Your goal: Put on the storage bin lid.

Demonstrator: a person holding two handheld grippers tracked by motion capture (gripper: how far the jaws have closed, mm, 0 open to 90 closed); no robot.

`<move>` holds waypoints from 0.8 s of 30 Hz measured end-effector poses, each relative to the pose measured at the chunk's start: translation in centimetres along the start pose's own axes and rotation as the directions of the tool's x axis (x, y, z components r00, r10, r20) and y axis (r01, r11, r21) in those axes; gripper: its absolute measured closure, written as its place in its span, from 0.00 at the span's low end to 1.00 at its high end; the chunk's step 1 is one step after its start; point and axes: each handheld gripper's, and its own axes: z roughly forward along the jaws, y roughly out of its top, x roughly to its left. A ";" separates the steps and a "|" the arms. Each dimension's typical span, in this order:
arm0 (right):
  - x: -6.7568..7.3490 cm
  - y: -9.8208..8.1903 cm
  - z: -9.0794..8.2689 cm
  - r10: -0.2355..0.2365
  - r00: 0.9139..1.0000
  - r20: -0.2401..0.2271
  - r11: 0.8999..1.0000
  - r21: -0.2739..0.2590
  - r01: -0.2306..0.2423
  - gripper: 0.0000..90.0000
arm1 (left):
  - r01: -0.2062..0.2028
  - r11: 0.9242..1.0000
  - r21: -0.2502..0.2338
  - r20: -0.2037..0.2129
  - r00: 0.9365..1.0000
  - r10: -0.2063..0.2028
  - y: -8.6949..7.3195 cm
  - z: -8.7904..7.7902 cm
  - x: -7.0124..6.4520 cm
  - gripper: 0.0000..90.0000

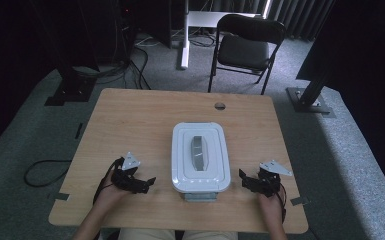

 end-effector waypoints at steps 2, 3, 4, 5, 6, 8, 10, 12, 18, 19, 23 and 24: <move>-0.2 -0.1 -0.1 0.002 1.000 0.008 1.000 -0.001 -0.002 0.14 | 0.007 1.000 -0.002 0.000 1.000 -0.007 -0.1 -0.1 0.1 0.02; -0.3 -0.1 -0.2 0.006 1.000 0.009 1.000 0.001 -0.006 0.14 | 0.007 1.000 -0.002 -0.003 1.000 -0.007 -0.2 -0.2 0.2 0.02; -0.4 -0.2 -0.2 0.007 1.000 0.010 1.000 0.001 -0.007 0.14 | 0.008 1.000 -0.001 -0.005 1.000 -0.008 -0.2 -0.3 0.3 0.02; -0.5 -0.2 -0.3 0.003 1.000 0.017 1.000 -0.001 -0.003 0.14 | 0.009 1.000 -0.002 -0.006 1.000 -0.009 -0.3 -0.4 0.3 0.02; -0.6 -0.2 -0.4 0.006 1.000 0.019 1.000 0.000 -0.006 0.14 | 0.013 1.000 -0.004 -0.007 1.000 -0.013 -0.3 -0.4 0.4 0.02; -0.7 -0.4 -0.6 0.004 1.000 0.026 1.000 -0.002 -0.004 0.14 | 0.019 1.000 -0.007 -0.010 1.000 -0.019 -0.5 -0.6 0.6 0.02; -1.0 -0.5 -0.7 0.009 0.999 0.031 1.000 0.000 -0.009 0.14 | 0.023 1.000 -0.007 -0.016 1.000 -0.023 -0.7 -0.7 0.8 0.02; -1.2 -0.6 -0.9 0.014 0.999 0.038 1.000 -0.001 -0.014 0.14 | 0.029 1.000 -0.008 -0.022 0.999 -0.029 -0.9 -0.9 1.0 0.02; -1.9 -0.9 -1.4 0.032 0.998 0.056 0.999 -0.008 -0.031 0.14 | 0.050 0.999 -0.005 -0.042 0.998 -0.051 -1.7 -1.5 1.9 0.02; -2.0 -0.9 -1.5 0.033 0.998 0.056 0.999 -0.009 -0.033 0.14 | 0.052 0.999 -0.002 -0.048 0.998 -0.052 -1.8 -1.6 2.1 0.02; -2.3 -0.9 -1.6 0.033 0.997 0.065 0.999 -0.006 -0.033 0.14 | 0.060 0.998 0.003 -0.061 0.996 -0.060 -2.5 -2.1 2.6 0.02; -2.3 -0.9 -1.6 0.031 0.997 0.068 1.000 -0.006 -0.031 0.14 | 0.065 0.998 0.007 -0.069 0.995 -0.065 -2.8 -2.4 2.8 0.02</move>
